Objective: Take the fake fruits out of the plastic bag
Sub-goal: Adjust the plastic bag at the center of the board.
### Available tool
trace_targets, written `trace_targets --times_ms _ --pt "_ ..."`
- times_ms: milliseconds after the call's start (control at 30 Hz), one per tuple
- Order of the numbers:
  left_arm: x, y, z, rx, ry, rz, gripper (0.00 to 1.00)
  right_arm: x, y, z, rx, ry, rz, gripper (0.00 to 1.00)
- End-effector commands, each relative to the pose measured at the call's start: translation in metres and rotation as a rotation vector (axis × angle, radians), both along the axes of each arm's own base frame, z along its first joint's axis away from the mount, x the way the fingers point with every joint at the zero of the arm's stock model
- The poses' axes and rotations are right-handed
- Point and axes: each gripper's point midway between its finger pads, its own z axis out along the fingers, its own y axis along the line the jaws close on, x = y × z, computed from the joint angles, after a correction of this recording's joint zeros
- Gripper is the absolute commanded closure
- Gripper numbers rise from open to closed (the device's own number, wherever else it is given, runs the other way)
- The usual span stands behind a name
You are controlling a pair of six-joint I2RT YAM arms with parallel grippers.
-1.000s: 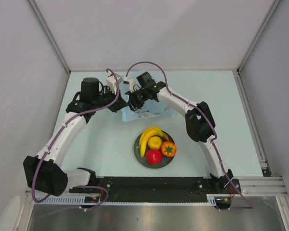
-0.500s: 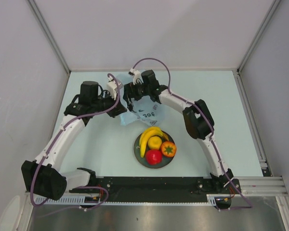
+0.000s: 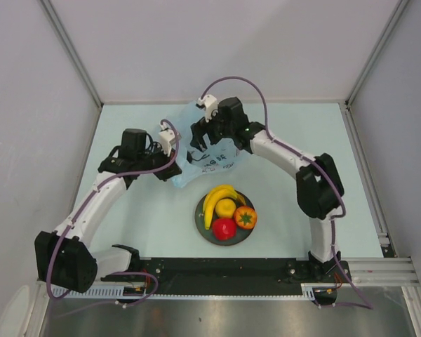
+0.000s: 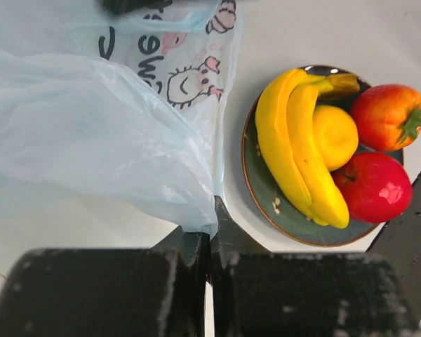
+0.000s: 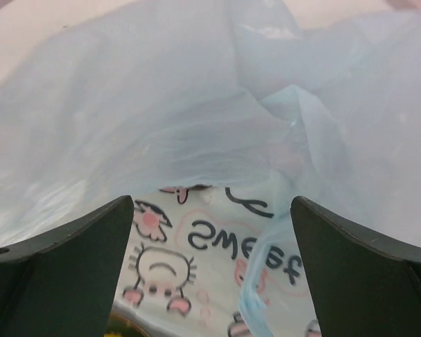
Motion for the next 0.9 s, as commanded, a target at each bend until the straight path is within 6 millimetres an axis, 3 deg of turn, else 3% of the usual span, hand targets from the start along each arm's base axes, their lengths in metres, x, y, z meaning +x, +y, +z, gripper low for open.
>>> trace_targets --times_ms 0,67,200,300,633,733,867 --pt "0.004 0.007 0.007 0.015 -0.092 0.002 1.0 -0.037 -0.036 0.037 -0.096 -0.103 0.201 0.0" --pt "0.004 0.006 0.005 0.008 -0.095 0.007 1.0 -0.042 -0.047 0.026 -0.168 -0.087 0.209 0.03" --pt "0.002 0.006 0.006 -0.001 -0.105 0.01 1.0 -0.045 -0.075 -0.023 -0.352 0.004 0.209 0.22" --pt "0.001 0.007 0.007 0.002 -0.114 0.013 1.0 -0.041 -0.09 -0.052 -0.404 0.091 0.206 0.28" --pt "-0.004 0.01 0.008 0.01 -0.133 0.017 1.0 -0.038 -0.136 -0.083 -0.593 0.119 0.271 0.31" --pt "-0.003 0.01 0.009 0.009 -0.141 0.018 1.0 -0.033 -0.142 -0.087 -0.602 0.129 0.264 0.38" --pt "-0.002 0.009 0.008 0.003 -0.139 0.011 1.0 -0.028 -0.139 -0.09 -0.583 0.146 0.273 0.61"
